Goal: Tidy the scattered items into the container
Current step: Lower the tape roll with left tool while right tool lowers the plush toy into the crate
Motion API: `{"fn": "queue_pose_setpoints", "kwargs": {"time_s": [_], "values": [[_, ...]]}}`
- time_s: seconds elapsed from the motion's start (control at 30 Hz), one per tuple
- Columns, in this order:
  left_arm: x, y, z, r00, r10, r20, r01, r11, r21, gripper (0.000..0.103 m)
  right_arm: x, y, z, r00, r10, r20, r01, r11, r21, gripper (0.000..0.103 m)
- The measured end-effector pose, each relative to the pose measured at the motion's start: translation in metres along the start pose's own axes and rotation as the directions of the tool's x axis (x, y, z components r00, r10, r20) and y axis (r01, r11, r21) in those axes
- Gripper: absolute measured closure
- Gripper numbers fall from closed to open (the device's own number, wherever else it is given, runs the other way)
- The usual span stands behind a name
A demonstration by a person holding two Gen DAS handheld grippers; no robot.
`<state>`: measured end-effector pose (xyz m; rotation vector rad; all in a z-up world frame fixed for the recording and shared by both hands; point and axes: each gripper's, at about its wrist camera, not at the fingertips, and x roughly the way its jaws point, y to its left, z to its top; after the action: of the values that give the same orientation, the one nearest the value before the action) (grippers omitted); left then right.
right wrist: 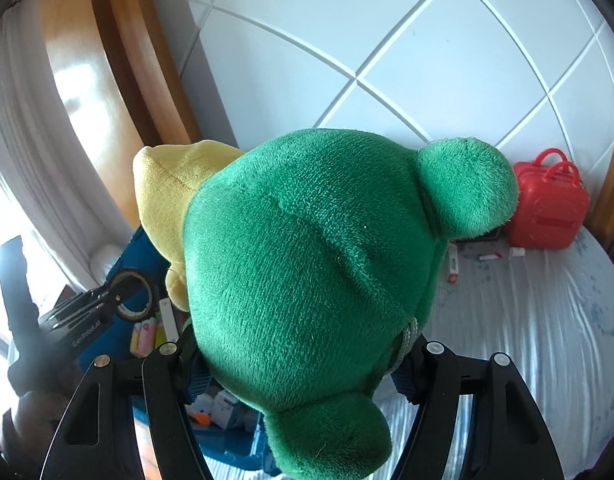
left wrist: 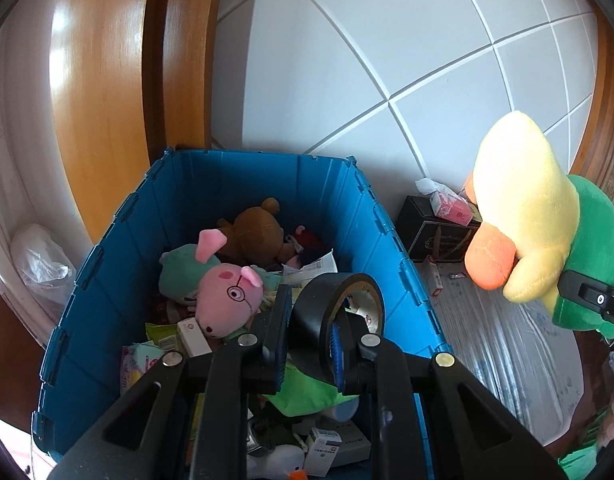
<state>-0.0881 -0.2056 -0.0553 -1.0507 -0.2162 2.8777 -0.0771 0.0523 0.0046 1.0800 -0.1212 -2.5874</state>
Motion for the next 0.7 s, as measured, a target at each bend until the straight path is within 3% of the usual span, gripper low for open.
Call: {"fn": "queue_pose_setpoints", "kwargs": {"time_s": [0.57, 0.7], "values": [[0.008, 0.061, -0.013, 0.997, 0.066, -0.028, -0.068, 0.995, -0.073, 0.086, 0.067, 0.089, 0.044, 0.992, 0.099, -0.079, -0.108, 0.987, -0.116, 0.032], [0.008, 0.067, -0.014, 0.997, 0.074, -0.031, -0.076, 0.994, -0.081, 0.086, 0.086, 0.124, 0.064, 0.990, 0.121, -0.074, -0.132, 0.978, -0.163, 0.027]]}}
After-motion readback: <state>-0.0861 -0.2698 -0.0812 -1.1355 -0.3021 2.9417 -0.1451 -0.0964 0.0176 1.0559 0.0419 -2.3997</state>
